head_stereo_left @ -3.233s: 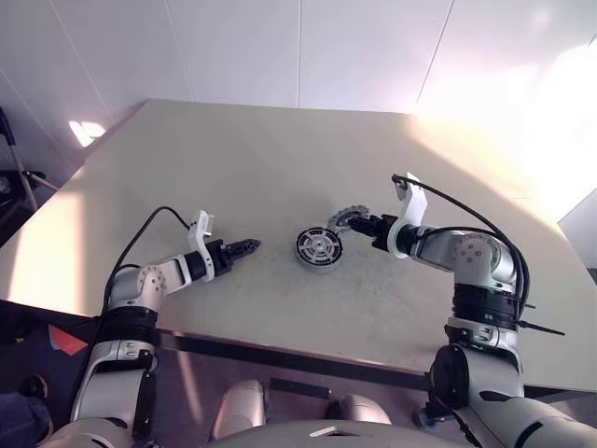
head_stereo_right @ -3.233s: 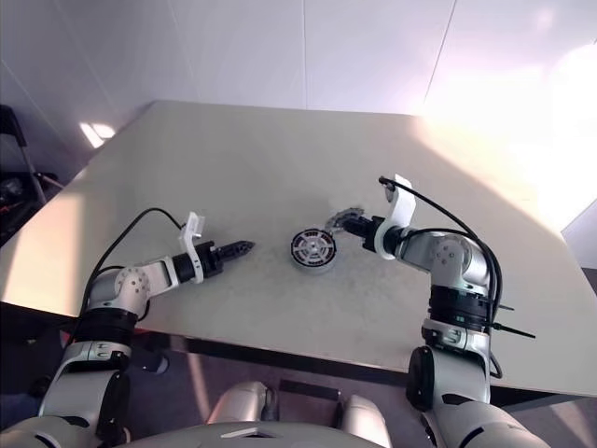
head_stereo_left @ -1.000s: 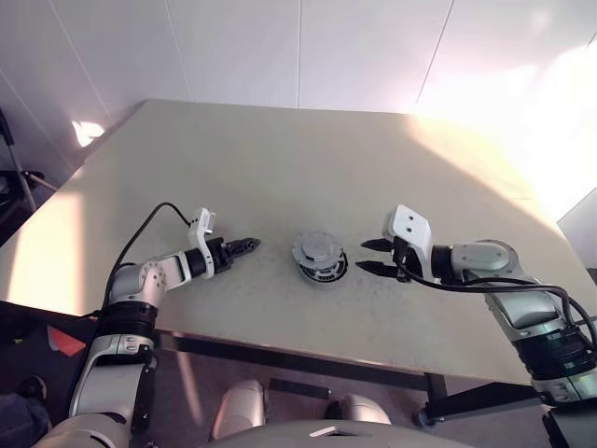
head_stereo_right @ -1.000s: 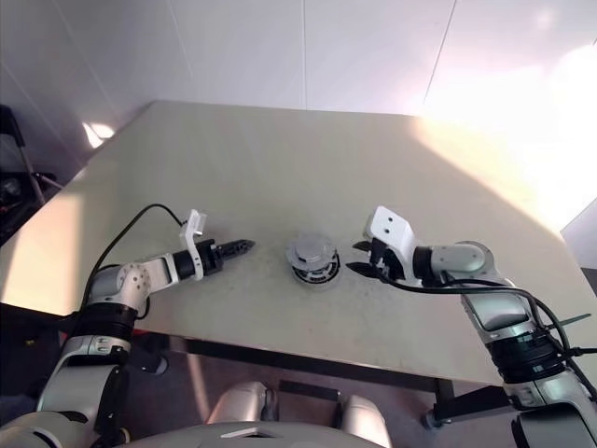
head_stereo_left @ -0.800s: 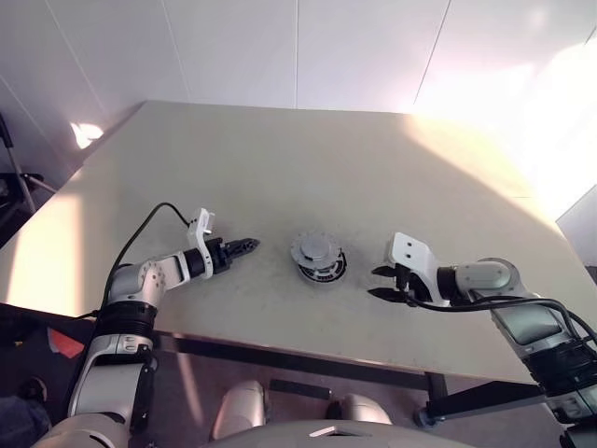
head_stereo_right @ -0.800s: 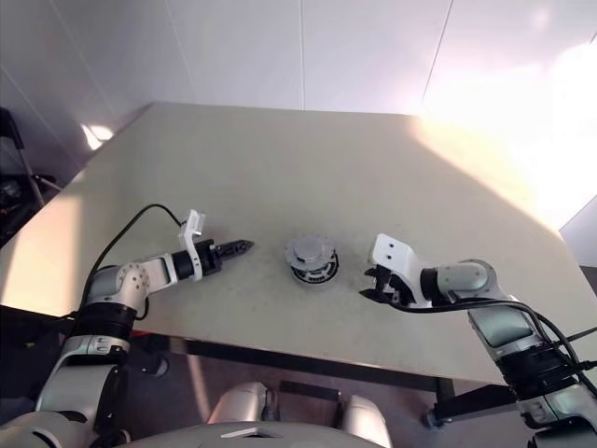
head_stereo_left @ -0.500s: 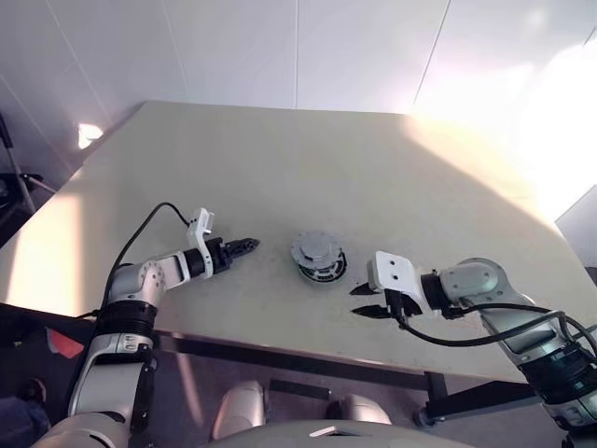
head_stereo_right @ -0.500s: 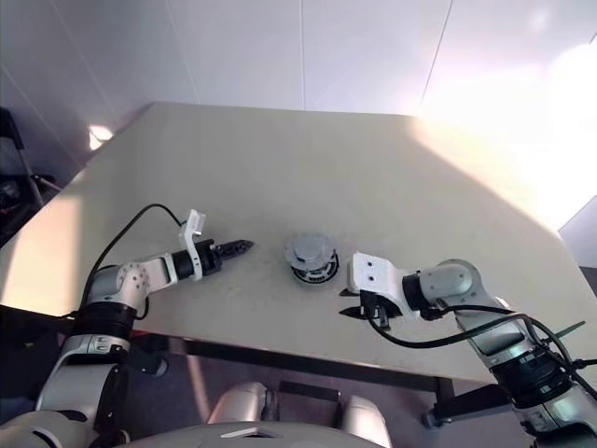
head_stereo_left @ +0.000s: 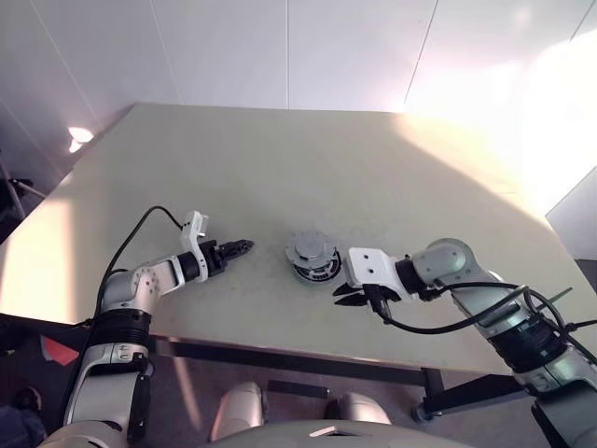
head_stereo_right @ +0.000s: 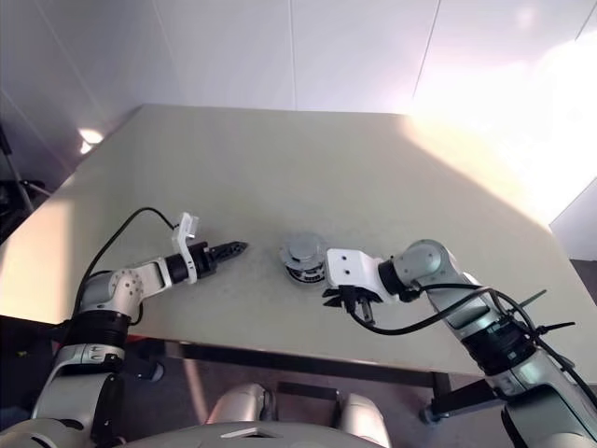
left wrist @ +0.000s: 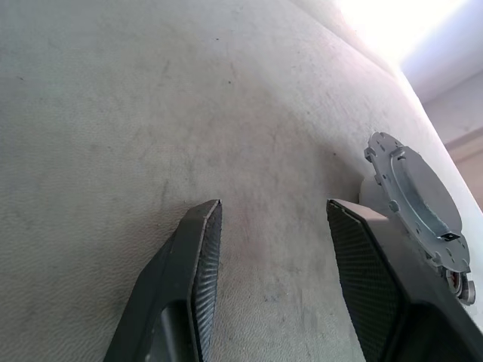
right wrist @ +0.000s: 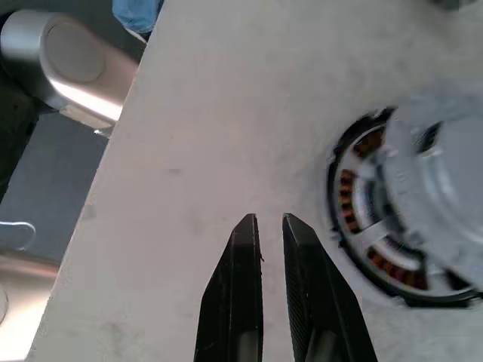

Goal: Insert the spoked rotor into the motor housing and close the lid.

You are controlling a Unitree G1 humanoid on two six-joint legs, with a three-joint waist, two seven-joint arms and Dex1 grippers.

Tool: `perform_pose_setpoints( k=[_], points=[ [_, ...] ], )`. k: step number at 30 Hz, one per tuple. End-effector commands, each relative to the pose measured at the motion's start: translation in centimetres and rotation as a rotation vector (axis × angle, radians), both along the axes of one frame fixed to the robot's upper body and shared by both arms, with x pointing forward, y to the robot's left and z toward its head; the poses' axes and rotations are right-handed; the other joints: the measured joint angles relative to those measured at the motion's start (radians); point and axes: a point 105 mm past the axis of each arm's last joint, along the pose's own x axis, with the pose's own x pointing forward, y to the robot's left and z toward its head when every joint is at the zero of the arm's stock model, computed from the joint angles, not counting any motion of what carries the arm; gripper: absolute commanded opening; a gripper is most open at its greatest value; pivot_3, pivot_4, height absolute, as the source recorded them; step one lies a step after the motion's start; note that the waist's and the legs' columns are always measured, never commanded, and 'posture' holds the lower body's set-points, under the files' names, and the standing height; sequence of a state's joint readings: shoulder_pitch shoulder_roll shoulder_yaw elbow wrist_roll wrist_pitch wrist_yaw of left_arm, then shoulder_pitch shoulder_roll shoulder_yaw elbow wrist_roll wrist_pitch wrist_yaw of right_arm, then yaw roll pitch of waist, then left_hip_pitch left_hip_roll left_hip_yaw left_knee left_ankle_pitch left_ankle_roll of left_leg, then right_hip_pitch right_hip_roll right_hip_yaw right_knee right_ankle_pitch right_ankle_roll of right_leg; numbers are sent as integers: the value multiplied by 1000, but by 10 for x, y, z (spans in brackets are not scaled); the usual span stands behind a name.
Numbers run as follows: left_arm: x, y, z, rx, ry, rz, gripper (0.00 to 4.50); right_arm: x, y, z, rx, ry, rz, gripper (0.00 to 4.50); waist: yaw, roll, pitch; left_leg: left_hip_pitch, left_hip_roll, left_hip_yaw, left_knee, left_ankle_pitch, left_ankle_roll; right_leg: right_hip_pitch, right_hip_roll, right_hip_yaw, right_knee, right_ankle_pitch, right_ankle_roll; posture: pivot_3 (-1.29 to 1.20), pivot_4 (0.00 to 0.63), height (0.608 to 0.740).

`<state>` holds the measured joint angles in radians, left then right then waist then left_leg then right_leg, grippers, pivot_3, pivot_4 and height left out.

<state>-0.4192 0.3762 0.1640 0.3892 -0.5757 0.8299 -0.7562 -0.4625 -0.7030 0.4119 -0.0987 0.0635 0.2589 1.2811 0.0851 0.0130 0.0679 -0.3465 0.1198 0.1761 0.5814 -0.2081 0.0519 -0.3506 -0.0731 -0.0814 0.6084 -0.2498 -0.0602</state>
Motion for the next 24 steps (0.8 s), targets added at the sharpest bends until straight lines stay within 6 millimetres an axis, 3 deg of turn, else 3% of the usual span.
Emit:
perform_pose_setpoints(
  k=[1,10,19,24],
  points=[
    [-5,16,-15,62,64,56,2374,16,7,11,21,-39,-17,519,1,-1,-1,0,0,0,0,1,-1,0,0,0,0,0,0,0,0,740],
    [-10,31,-11,81,62,86,2374,18,7,-3,31,-38,-14,519,-7,-4,-2,-4,0,0,0,-1,3,-3,0,0,-1,4,-7,0,0,740],
    [-12,25,-14,77,71,81,2374,6,-10,-8,-7,-50,4,519,-15,-5,-3,-2,0,0,0,-1,2,-1,0,0,-1,3,-7,0,0,740],
    [-13,25,-14,83,76,77,2374,4,-9,-19,-8,-30,0,519,-15,-5,-3,-2,0,0,0,-1,2,-1,0,0,-1,3,-7,0,0,740]
  ],
)
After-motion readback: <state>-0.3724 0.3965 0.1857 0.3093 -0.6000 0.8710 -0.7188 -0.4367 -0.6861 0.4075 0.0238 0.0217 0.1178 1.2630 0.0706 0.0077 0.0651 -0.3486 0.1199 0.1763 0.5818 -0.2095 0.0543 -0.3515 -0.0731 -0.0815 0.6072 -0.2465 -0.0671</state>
